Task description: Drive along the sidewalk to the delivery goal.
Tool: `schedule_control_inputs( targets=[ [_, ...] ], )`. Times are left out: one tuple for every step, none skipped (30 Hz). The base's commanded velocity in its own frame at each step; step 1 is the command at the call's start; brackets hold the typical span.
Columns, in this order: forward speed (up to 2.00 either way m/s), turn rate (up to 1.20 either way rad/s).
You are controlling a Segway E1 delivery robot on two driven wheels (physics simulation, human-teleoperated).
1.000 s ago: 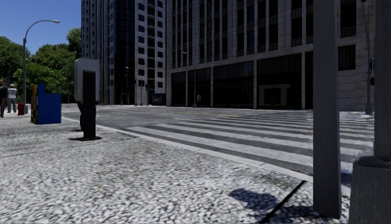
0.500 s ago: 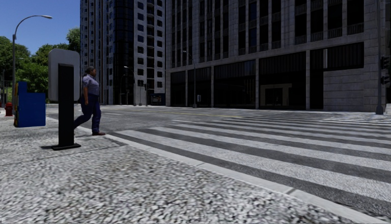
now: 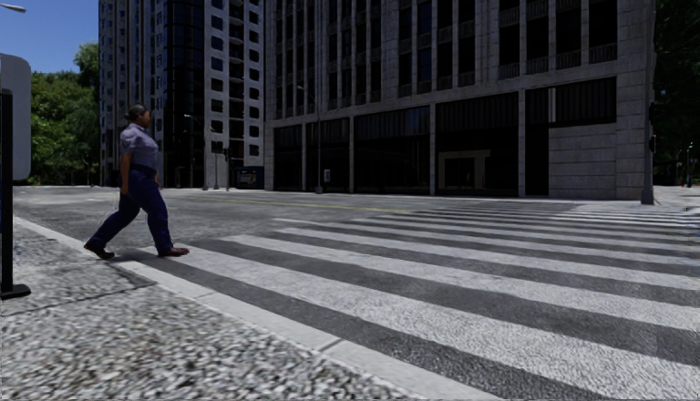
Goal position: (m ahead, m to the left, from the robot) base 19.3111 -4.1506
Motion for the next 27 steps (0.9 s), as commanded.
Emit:
schedule_control_inputs(
  targets=[
    [1.57,-1.06],
    [1.57,-1.06],
    [1.57,-1.06],
    [1.57,-1.06],
    [1.57,-1.06],
    [1.57,-1.06],
    [1.57,-1.06],
    [1.57,-1.06],
    [1.57,-1.06],
    [1.57,-1.06],
    [1.57,-1.06],
    [1.57,-1.06],
    [1.57,-1.06],
    [1.57,-1.04],
    [1.57,-0.55],
    [1.57,-0.55],
    [1.57,-0.10],
    [1.57,0.00],
    [1.58,0.00],
    [1.75,0.00],
    [1.75,0.00],
    [2.00,0.00],
    [2.00,0.00],
    [2.00,0.00],
    [2.00,0.00],
    [2.00,0.00],
    [2.00,0.00]
  ],
)
